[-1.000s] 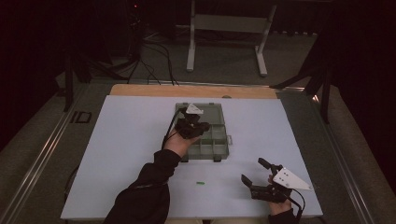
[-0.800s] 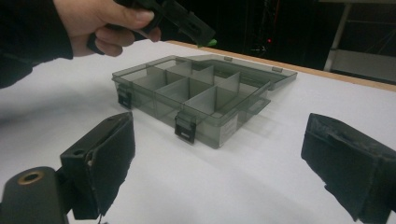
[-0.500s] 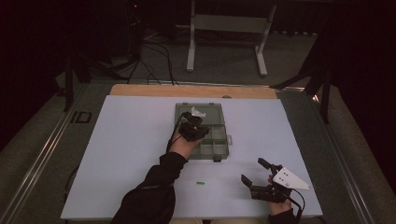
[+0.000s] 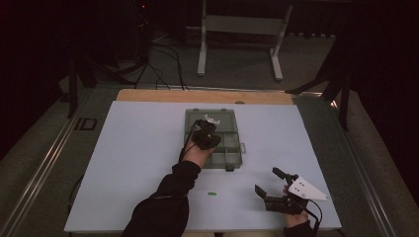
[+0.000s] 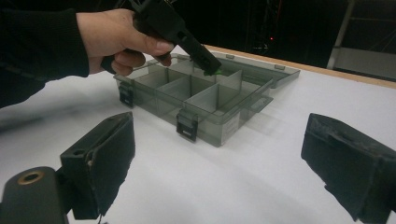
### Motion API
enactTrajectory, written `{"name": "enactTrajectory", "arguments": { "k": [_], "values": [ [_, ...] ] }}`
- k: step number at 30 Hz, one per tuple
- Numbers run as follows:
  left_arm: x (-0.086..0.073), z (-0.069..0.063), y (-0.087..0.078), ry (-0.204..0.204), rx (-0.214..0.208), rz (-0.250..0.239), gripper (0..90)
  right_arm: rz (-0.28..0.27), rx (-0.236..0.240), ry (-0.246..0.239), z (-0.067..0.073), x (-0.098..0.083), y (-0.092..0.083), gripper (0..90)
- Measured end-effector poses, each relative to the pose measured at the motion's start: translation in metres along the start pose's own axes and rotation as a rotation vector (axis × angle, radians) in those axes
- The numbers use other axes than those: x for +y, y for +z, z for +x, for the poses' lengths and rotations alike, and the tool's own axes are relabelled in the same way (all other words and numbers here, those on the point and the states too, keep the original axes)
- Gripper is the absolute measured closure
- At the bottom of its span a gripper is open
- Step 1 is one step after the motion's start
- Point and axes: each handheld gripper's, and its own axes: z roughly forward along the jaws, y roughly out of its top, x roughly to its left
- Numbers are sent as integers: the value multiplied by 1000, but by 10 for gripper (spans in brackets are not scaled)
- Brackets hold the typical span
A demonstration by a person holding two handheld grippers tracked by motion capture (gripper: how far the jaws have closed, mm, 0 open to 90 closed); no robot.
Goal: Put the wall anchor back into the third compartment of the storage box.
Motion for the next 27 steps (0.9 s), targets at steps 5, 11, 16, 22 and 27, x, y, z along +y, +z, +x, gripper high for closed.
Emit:
{"name": "enactTrajectory", "arguments": {
  "k": [5, 11, 16, 22, 27],
  "values": [
    [2, 0, -6, -7, -1, -22, 659, -2, 0, -1, 0, 0, 0, 97],
    [6, -1, -18, -15, 7, -41, 382, -1, -2, 0, 0, 0, 0, 97],
    [8, -2, -29, 3, 9, -24, 102, -2, -1, -3, 0, 1, 0, 97],
    [4, -2, -41, 47, -67, -10, 4, -1, -2, -5, 1, 1, 0, 97],
    [-1, 0, -54, 76, -134, -37, 0, 0, -2, -6, 1, 1, 0, 97]
  ]
}}
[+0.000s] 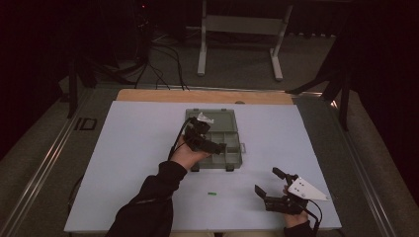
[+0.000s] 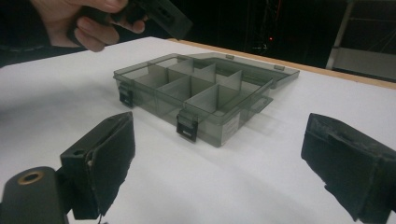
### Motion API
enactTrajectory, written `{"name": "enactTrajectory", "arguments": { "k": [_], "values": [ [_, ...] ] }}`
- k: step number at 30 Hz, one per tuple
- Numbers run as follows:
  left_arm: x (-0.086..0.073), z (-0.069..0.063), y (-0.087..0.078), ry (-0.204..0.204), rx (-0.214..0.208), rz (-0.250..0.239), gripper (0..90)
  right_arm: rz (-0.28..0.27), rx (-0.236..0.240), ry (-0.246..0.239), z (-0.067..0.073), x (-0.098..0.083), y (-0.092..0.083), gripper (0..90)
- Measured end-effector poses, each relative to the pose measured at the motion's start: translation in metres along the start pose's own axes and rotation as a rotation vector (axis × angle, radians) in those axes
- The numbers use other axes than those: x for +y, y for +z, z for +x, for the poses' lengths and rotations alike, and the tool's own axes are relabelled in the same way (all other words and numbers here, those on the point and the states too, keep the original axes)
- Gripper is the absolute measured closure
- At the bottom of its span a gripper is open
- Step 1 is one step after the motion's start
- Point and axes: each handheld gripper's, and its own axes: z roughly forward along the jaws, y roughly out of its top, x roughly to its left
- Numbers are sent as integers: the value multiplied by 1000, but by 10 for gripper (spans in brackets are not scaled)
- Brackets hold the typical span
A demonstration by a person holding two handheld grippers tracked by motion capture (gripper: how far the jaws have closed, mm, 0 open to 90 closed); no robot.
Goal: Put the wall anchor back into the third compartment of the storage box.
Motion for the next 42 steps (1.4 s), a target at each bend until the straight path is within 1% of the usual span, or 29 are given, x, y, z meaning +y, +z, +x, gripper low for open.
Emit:
{"name": "enactTrajectory", "arguments": {
  "k": [1, 2, 3, 4, 5, 6, 7, 9, 10, 11, 12, 13, 14, 16, 17, 20, 21, 22, 23, 24, 26, 28, 29, 30, 31, 34, 38, 40, 42],
  "values": [
    [0, 0, 0, 0, 0, 0, 0, 1, 0, -1, 0, 0, 0, 97],
    [-2, -1, -5, 11, -14, -5, 0, 1, 0, -2, 0, 0, 0, 97],
    [-2, -1, -5, 11, -14, -5, 0, 2, 1, -2, 0, 0, 0, 97],
    [-5, -3, -9, 22, -42, -7, 0, 3, 1, -2, 0, 0, 0, 97],
    [-6, -4, -11, 27, -51, -8, 0, 4, 1, -2, 1, 0, 0, 97],
    [-7, -5, -13, 34, -69, -9, 0, 4, 1, -1, 1, 0, 1, 97],
    [-9, -7, -15, 40, -67, -12, 0, 4, 1, -2, 1, 0, 0, 97],
    [-11, -10, -19, 56, -83, -14, 0, 3, 1, -2, 0, 0, 0, 97],
    [-13, -12, -21, 61, -84, -17, 0, 3, 1, -1, 0, 0, 0, 97],
    [-13, -12, -21, 61, -84, -17, 0, 3, 1, -1, 0, 0, 0, 97],
    [-16, -16, -26, 79, -105, -23, 0, 3, 0, 0, 1, 0, 0, 97],
    [-17, -18, -28, 82, -108, -25, 0, 4, 0, 0, 1, 0, 0, 97],
    [-19, -19, -30, 88, -123, -30, 0, 4, 1, 0, 1, 0, 1, 97],
    [-22, -22, -34, 105, -126, -32, 0, 4, 1, -1, 1, 0, 1, 97],
    [-24, -24, -36, 115, -138, -32, 0, 4, 0, -2, 1, 0, 0, 97],
    [-30, -29, -41, 140, -150, -29, 0, 3, -1, -2, 1, 0, 0, 97],
    [-30, -29, -41, 140, -150, -29, 0, 4, -1, -3, 1, 0, 0, 97],
    [-34, -31, -44, 152, -164, -32, 0, 4, -1, -3, 1, 0, 0, 97],
    [-34, -31, -44, 152, -164, -32, 0, 4, 0, -3, 1, 0, 0, 97],
    [-38, -33, -48, 165, -168, -38, 0, 4, -1, -3, 1, 0, 0, 97],
    [-41, -34, -50, 173, -180, -40, 1, 5, 0, -2, 1, 0, 0, 97],
    [-44, -36, -52, 184, -189, -39, 1, 6, -1, -3, 1, 0, 1, 97],
    [-45, -37, -52, 195, -180, -38, 2, 6, -1, -3, 1, 0, 1, 97],
    [-46, -39, -52, 206, -181, -36, 13, 5, -1, -2, 1, 0, 0, 97],
    [-46, -39, -52, 206, -181, -36, 14, 4, -1, -2, 1, 0, 0, 97],
    [-52, -44, -51, 226, -200, -30, 21, 3, -3, -4, 1, 0, 0, 97],
    [-59, -47, -49, 234, -223, -24, 33, 4, -2, -4, 1, 0, 0, 97],
    [-63, -49, -48, 240, -245, -22, 42, 4, -1, -4, 1, 0, 0, 97],
    [-65, -50, -47, 246, -246, -21, 44, 5, -1, -2, 1, 0, 0, 97]
  ]
}}
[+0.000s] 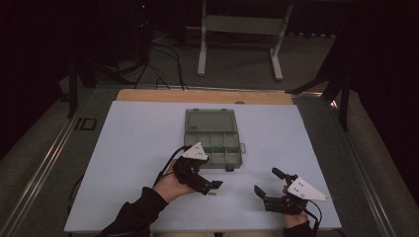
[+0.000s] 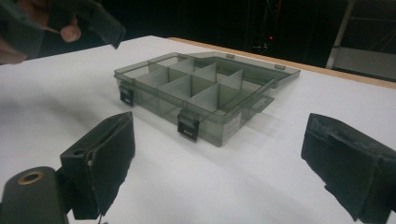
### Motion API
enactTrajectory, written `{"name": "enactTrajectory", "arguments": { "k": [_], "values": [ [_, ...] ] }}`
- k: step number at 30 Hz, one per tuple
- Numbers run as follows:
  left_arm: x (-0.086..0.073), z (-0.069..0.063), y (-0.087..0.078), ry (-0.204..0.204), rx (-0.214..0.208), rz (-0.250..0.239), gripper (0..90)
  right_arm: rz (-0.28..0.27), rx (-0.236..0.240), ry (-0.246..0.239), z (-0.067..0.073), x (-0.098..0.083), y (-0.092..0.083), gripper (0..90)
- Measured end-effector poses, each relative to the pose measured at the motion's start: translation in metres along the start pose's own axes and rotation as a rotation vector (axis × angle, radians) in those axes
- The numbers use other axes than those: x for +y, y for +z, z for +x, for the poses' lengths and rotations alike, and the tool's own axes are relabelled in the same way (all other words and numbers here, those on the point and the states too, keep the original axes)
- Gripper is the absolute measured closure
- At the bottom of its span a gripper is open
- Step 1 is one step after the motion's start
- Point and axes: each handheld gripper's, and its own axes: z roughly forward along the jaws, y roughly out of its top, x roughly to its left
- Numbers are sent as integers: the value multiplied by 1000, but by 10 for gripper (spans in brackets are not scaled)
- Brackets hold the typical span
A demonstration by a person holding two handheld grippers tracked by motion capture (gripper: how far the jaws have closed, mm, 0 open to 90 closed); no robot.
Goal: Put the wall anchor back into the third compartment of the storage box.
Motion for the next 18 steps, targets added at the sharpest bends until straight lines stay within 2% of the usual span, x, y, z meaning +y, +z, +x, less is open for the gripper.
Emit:
{"name": "enactTrajectory", "arguments": {
  "k": [1, 5, 6, 7, 11, 18],
  "values": [
    [-3, -1, 1, 3, -16, -3, 59, 1, -1, -1, 0, 0, 0, 97],
    [-8, -3, 5, 13, -31, 5, 98, 2, 0, 1, 0, 0, 0, 97],
    [-12, -3, 8, 19, -45, 12, 98, 3, 2, 0, 0, 0, 0, 97],
    [-14, -3, 9, 25, -44, 20, 135, 3, 3, 0, 0, 0, 0, 97],
    [-22, -4, 15, 45, -55, 48, 193, 4, 2, 0, 0, 0, 1, 97],
    [-32, -6, 27, 98, -57, 122, 394, 3, 3, 1, 0, 0, 0, 97]
  ]
}}
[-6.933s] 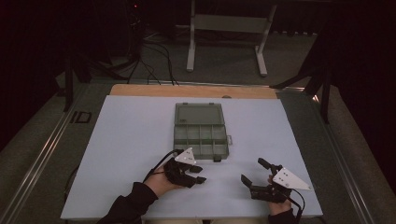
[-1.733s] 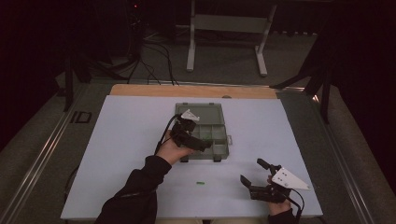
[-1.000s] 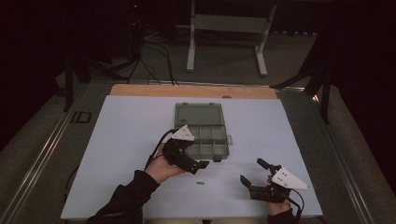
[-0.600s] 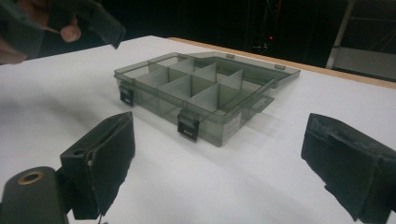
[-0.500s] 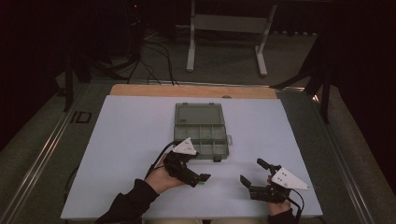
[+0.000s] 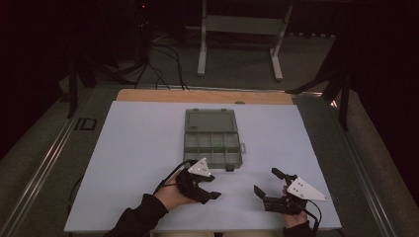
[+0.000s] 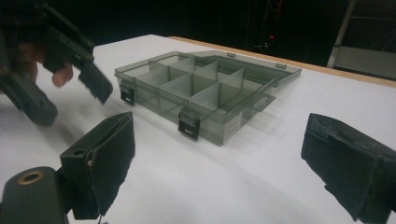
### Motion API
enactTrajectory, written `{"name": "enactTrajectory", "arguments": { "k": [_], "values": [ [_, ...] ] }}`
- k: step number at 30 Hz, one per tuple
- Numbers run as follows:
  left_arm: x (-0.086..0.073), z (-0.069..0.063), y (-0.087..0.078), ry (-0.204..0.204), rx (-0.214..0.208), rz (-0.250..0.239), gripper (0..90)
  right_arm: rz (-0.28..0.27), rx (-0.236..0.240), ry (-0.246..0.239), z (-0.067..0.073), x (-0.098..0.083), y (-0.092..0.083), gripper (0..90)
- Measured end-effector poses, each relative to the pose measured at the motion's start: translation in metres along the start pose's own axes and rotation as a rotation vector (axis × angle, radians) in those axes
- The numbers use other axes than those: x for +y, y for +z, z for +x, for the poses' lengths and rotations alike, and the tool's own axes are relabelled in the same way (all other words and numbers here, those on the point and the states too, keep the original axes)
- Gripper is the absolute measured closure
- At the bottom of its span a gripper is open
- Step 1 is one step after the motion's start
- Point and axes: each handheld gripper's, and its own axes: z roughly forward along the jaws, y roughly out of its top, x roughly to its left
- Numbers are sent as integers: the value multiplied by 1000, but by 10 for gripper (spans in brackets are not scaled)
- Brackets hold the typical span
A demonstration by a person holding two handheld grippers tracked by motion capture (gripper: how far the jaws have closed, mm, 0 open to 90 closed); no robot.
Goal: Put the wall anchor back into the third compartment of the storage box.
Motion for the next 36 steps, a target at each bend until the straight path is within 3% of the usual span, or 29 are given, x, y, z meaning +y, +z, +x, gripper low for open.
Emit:
{"name": "enactTrajectory", "arguments": {
  "k": [9, 28, 36],
  "values": [
    [-9, 1, 12, 45, 27, 68, 584, 1, 1, -1, 0, 0, 0, 97],
    [-11, -2, 25, 110, 77, 137, 823, 2, 2, -3, 0, 0, 0, 97],
    [-7, 1, 18, 81, 50, 116, 832, 3, 1, -2, 0, 0, 0, 97]
  ]
}}
